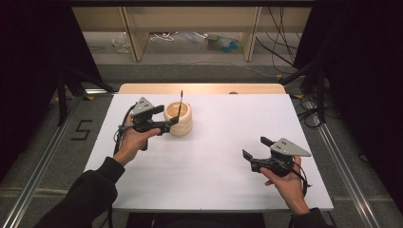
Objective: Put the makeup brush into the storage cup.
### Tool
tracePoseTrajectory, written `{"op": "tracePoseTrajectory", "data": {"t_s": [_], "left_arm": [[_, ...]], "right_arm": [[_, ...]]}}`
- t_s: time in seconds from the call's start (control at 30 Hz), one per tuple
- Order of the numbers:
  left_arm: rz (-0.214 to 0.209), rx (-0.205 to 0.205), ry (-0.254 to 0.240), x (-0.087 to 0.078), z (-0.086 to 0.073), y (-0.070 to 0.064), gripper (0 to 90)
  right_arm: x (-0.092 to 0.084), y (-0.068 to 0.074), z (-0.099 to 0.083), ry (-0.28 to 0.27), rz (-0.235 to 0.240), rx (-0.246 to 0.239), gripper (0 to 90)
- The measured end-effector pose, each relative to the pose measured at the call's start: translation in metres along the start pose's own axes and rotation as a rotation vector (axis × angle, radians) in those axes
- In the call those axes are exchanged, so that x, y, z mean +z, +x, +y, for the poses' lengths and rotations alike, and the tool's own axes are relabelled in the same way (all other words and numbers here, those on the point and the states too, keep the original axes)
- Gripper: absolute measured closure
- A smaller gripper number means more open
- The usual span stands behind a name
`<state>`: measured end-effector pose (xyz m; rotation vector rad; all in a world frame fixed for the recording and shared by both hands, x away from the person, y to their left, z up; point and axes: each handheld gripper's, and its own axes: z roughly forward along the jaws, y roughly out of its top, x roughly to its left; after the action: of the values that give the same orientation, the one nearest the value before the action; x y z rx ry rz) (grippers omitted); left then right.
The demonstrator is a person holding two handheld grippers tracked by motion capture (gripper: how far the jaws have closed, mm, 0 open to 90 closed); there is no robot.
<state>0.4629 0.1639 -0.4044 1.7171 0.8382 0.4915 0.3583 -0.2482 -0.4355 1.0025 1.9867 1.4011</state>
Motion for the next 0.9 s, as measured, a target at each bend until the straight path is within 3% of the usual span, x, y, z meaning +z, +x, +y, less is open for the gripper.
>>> {"op": "tracePoseTrajectory", "data": {"t_s": [0.4, 0.9], "left_arm": [[-0.003, 0.012, 0.019, -0.007, -0.013, -0.006, 20.8], [-0.029, 0.025, 0.001, -0.018, -0.018, -0.017, 19.3]], "right_arm": [[0.001, 0.0, 0.0, -0.006, 0.01, 0.005, 17.0], [0.0, 0.001, 0.0, -0.006, 0.005, 0.0, 16.9]]}}
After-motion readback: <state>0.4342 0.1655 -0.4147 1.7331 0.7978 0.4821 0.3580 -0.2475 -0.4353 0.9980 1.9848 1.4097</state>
